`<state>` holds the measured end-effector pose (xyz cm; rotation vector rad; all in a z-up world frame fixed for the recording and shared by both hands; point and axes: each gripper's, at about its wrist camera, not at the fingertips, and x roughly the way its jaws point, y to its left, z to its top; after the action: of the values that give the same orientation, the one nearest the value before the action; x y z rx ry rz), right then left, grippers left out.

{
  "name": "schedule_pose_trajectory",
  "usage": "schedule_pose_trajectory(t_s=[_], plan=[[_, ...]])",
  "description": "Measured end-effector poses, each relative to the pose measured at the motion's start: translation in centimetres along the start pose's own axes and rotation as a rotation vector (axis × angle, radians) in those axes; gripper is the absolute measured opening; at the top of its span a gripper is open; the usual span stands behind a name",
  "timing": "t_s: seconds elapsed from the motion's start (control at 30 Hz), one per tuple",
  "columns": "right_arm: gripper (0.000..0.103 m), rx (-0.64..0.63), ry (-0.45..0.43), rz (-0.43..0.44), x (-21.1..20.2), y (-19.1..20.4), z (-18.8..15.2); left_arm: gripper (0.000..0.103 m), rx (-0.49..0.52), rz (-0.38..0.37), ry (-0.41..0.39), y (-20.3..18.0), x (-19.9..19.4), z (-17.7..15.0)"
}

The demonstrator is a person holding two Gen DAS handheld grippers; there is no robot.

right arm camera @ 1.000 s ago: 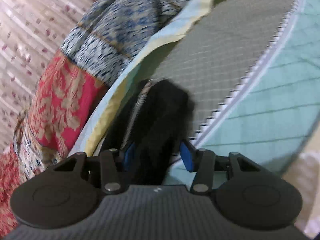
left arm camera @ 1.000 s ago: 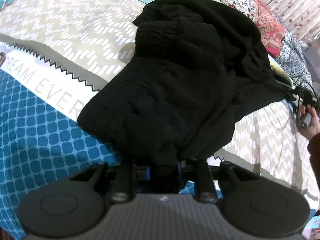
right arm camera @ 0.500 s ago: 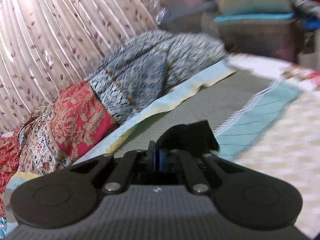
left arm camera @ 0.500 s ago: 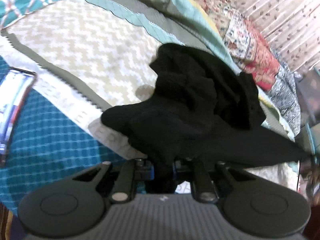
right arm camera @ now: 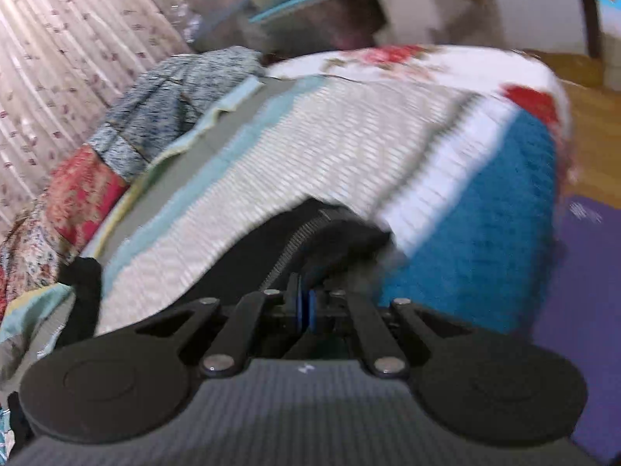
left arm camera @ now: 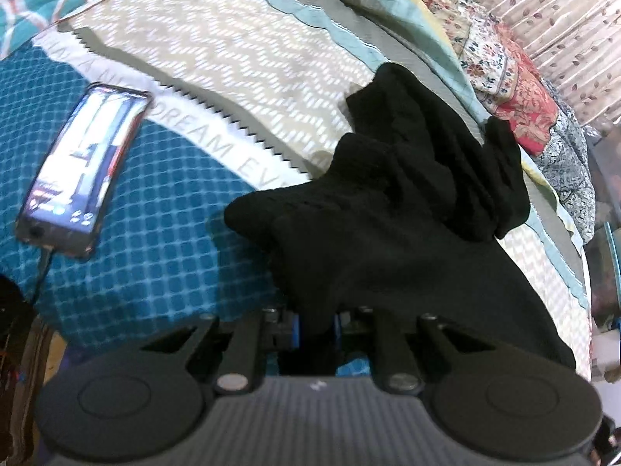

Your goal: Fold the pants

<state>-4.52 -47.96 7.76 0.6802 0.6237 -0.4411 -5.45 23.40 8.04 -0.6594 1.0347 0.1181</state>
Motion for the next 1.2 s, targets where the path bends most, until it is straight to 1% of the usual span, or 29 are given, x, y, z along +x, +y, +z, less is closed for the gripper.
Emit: schedule_pose_trajectory(t_s=[0.07, 0.1, 0.13, 0.17, 0.2, 0.23, 0.27, 0.33, 0.37, 0.4, 0.43, 0.47, 0.53, 0.6, 0.67, 0.7, 0.77, 0.8, 0.83, 0.87, 0.9, 0.93, 1.03, 1.1, 1.13, 1.17, 1.2], plan=[[0.006, 0.004, 0.018, -0.019, 0.2, -0.3, -0.4, 0.013, -0.009, -0.004, 0.009, 0.4, 0.0, -0.3], [0.007, -0.015, 0.026, -0.045, 0.5, -0.1, -0.5, 0.015, 0.004, 0.008, 0.017, 0.4, 0.2, -0.6], [0.011, -0.035, 0.038, -0.082, 1.0, 0.3, -0.6, 0.023, 0.028, 0.039, 0.03, 0.0, 0.5, -0.7], [0.021, -0.037, 0.045, -0.106, 1.1, -0.1, -0.5, 0.028, 0.058, 0.079, 0.037, -0.2, 0.7, -1.0], [0.044, -0.031, 0.051, -0.117, 1.1, -0.3, -0.4, 0.032, 0.09, 0.105, 0.03, -0.4, 0.4, -1.4], [0.056, -0.019, 0.05, -0.125, 0.9, -0.6, -0.2, 0.033, 0.115, 0.106, 0.015, -0.4, -0.1, -1.8], [0.066, -0.014, 0.027, -0.134, 0.3, -1.4, 0.0, 0.033, 0.13, 0.096, 0.004, -0.4, -0.7, -1.8], [0.064, -0.031, -0.017, -0.193, -0.8, -2.0, 0.1, 0.036, 0.152, 0.059, -0.046, -0.2, -2.5, -1.8], [0.062, -0.035, -0.064, -0.234, -1.7, -2.4, 0.3, 0.038, 0.154, 0.052, -0.079, 0.0, -3.4, -1.6], [0.058, -0.034, -0.111, -0.255, -2.5, -2.4, 0.2, 0.042, 0.154, 0.053, -0.113, 0.2, -4.1, -1.2], [0.058, -0.032, -0.153, -0.257, -3.1, -2.3, 0.4, 0.045, 0.152, 0.057, -0.142, 0.4, -4.6, -0.6], [0.057, -0.032, -0.183, -0.241, -3.5, -2.0, 0.6, 0.045, 0.151, 0.064, -0.169, 0.5, -4.9, 0.3], [0.057, -0.046, -0.197, -0.178, -3.4, -0.6, 1.1, 0.046, 0.149, 0.081, -0.185, 0.3, -4.4, 2.2], [0.057, -0.072, -0.169, -0.096, -2.5, 1.6, 1.4, 0.046, 0.174, 0.076, -0.197, -0.5, -3.0, 4.2], [0.057, -0.098, -0.115, 0.01, -0.7, 4.3, 1.9, 0.048, 0.201, 0.089, -0.203, -1.5, -1.0, 6.5], [0.057, -0.114, -0.087, 0.052, 0.3, 5.8, 2.1, 0.048, 0.213, 0.085, -0.201, -2.2, 0.3, 7.9], [0.058, -0.17, -0.027, 0.124, 2.5, 9.6, 2.4, 0.056, 0.22, 0.06, -0.192, -3.2, 2.9, 10.4], [0.058, -0.213, 0.0, 0.164, 3.8, 11.8, 2.5, 0.066, 0.221, 0.044, -0.19, -3.7, 4.2, 11.5], [0.058, -0.253, 0.015, 0.195, 4.8, 13.8, 2.5, 0.078, 0.229, 0.035, -0.19, -4.3, 5.4, 12.5], [0.058, -0.303, 0.03, 0.224, 6.0, 16.1, 2.6, 0.083, 0.248, 0.04, -0.194, -5.1, 6.9, 13.6], [0.058, -0.36, 0.047, 0.246, 7.4, 18.6, 2.6, 0.09, 0.267, 0.055, -0.2, -5.9, 8.1, 14.0], [0.058, -0.409, 0.061, 0.261, 8.5, 20.8, 2.7, 0.092, 0.29, 0.071, -0.204, -6.7, 9.4, 14.3], [0.062, -0.582, 0.115, 0.328, 12.9, 28.8, 1.8, 0.094, 0.346, 0.09, -0.177, -8.2, 13.1, 15.5], [0.074, -0.664, 0.153, 0.377, 15.8, 32.9, 0.9, 0.095, 0.359, 0.087, -0.162, -8.6, 15.2, 16.0], [0.076, -0.693, 0.17, 0.39, 17.4, 34.9, 0.4, 0.095, 0.354, 0.081, -0.155, -8.7, 16.0, 16.2], [0.077, -0.716, 0.188, 0.392, 19.5, 36.7, -0.2, 0.094, 0.34, 0.071, -0.144, -8.7, 16.8, 16.5], [0.077, -0.727, 0.197, 0.379, 21.2, 38.0, -0.7, 0.087, 0.327, 0.057, -0.135, -8.7, 17.4, 16.7]])
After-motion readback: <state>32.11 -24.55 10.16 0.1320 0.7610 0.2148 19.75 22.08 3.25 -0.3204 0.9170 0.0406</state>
